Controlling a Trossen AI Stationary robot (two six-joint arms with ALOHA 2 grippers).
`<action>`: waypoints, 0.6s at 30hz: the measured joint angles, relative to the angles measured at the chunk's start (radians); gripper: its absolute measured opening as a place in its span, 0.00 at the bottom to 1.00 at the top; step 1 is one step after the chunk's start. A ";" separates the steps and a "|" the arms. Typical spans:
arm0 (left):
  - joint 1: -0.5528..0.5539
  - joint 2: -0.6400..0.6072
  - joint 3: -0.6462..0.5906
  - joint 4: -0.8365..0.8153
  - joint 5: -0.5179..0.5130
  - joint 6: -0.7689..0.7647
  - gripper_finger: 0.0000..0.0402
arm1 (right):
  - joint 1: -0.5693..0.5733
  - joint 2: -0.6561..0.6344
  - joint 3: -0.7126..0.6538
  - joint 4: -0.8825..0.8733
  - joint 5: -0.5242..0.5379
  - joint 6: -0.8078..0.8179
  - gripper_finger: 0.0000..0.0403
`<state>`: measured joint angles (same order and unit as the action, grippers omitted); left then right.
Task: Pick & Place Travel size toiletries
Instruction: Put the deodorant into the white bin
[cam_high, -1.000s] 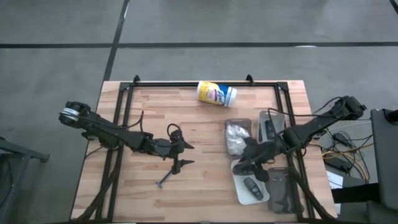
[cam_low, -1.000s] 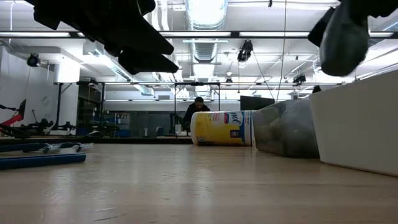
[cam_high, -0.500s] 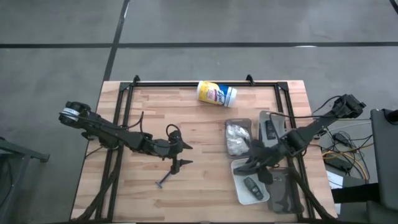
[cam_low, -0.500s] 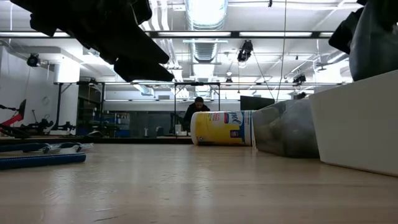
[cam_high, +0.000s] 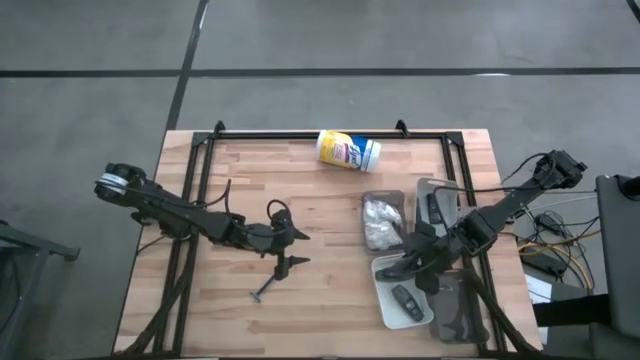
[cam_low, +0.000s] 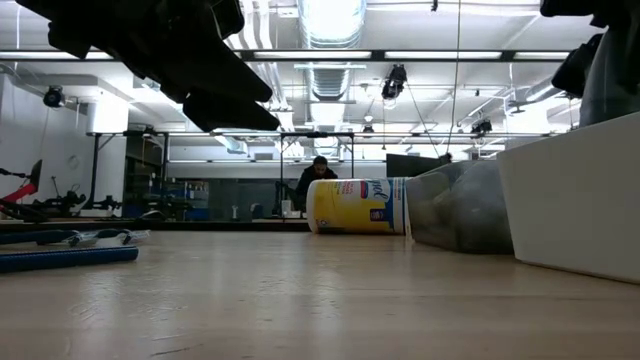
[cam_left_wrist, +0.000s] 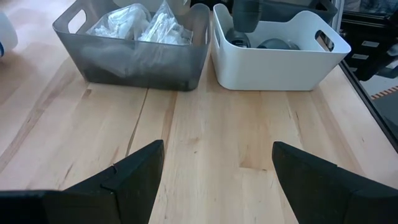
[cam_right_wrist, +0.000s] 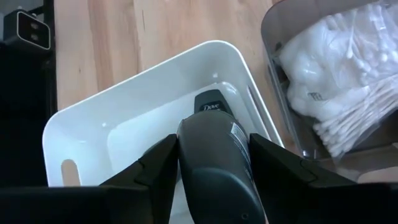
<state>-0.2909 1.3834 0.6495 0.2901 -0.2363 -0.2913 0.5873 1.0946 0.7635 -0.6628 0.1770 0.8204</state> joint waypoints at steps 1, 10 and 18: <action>0.000 0.000 0.000 0.000 0.000 0.000 0.75 | 0.000 0.000 -0.001 0.000 0.003 0.000 0.43; 0.000 0.000 0.000 0.008 -0.001 -0.006 0.75 | 0.005 0.027 -0.005 0.060 0.010 0.018 0.44; 0.000 0.000 0.000 0.013 -0.003 -0.006 0.75 | 0.024 0.091 -0.016 0.087 0.009 0.018 0.43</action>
<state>-0.2909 1.3834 0.6495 0.3033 -0.2392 -0.2968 0.6113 1.1859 0.7471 -0.5759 0.1858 0.8385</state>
